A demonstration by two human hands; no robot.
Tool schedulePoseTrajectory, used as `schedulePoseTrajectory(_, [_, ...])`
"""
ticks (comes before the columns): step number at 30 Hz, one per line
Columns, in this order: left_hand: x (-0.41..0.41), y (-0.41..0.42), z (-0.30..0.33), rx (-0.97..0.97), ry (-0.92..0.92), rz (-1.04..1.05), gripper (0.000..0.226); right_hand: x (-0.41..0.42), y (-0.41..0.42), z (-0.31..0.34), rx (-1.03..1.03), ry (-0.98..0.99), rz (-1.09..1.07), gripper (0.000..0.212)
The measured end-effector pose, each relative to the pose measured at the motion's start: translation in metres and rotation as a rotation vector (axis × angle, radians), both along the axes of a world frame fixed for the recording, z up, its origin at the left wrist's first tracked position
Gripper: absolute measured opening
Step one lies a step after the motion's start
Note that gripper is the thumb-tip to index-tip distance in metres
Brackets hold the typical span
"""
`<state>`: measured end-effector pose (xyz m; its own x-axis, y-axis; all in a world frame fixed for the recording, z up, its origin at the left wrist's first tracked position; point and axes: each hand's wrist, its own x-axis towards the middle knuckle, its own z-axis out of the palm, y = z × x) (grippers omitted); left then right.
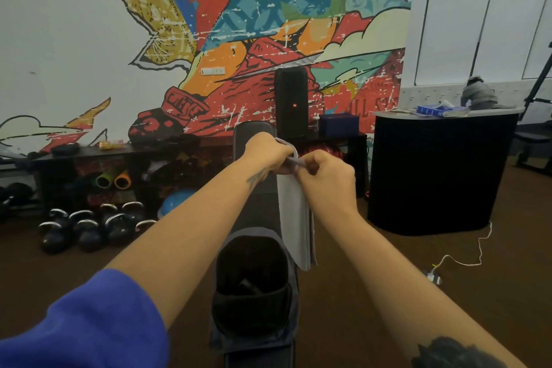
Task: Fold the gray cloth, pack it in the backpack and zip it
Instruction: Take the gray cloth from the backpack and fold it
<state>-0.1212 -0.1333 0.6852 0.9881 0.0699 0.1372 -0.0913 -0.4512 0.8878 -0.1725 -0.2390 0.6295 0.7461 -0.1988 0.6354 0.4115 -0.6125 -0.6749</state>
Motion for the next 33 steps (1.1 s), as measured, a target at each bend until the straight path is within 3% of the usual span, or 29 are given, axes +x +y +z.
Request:
schedulePoseTrajectory(2, [0.000,0.006,0.002,0.064,-0.016,0.009,0.026,0.004,-0.011,0.008,0.047,0.024,-0.016,0.005])
schedulePoseTrajectory(4, [0.001,0.013,0.002,0.361,-0.098,0.044,0.054,0.011,-0.023,0.016,0.098,0.074,-0.019,0.008])
schedulePoseTrajectory(6, [0.001,0.021,-0.001,0.629,-0.242,0.042,0.066,0.020,-0.035,0.022,0.149,0.139,0.009,0.010])
schedulePoseTrajectory(8, [0.002,0.029,-0.007,0.736,-0.308,-0.021,0.062,0.027,-0.044,0.024,0.200,0.199,0.035,0.009])
schedulePoseTrajectory(11, [0.004,0.038,-0.017,0.778,-0.341,-0.120,0.031,0.030,-0.050,0.025,0.234,0.263,0.057,0.010])
schedulePoseTrajectory(16, [0.001,0.044,-0.030,0.400,-0.329,-0.256,0.021,0.026,-0.051,0.027,0.333,0.289,0.151,0.011])
schedulePoseTrajectory(20, [-0.005,0.041,-0.038,-0.266,-0.349,-0.318,0.023,0.022,-0.045,0.035,0.461,0.283,0.225,0.013])
schedulePoseTrajectory(22, [-0.003,0.038,-0.047,-0.521,-0.269,-0.399,0.042,0.021,-0.042,0.040,0.526,0.276,0.253,0.013])
schedulePoseTrajectory(24, [-0.004,0.032,-0.060,-0.477,-0.145,-0.417,0.047,0.021,-0.038,0.043,0.594,0.278,0.290,0.011])
schedulePoseTrajectory(27, [-0.004,0.024,-0.076,-0.401,-0.050,-0.323,0.021,0.023,-0.038,0.046,0.635,0.247,0.284,0.013])
schedulePoseTrajectory(29, [-0.002,0.021,-0.079,-0.427,-0.055,-0.316,0.015,0.024,-0.041,0.043,0.647,0.249,0.301,0.019])
schedulePoseTrajectory(33, [0.000,0.018,-0.071,-0.474,-0.038,-0.341,0.016,0.023,-0.049,0.027,0.589,0.503,0.474,0.044])
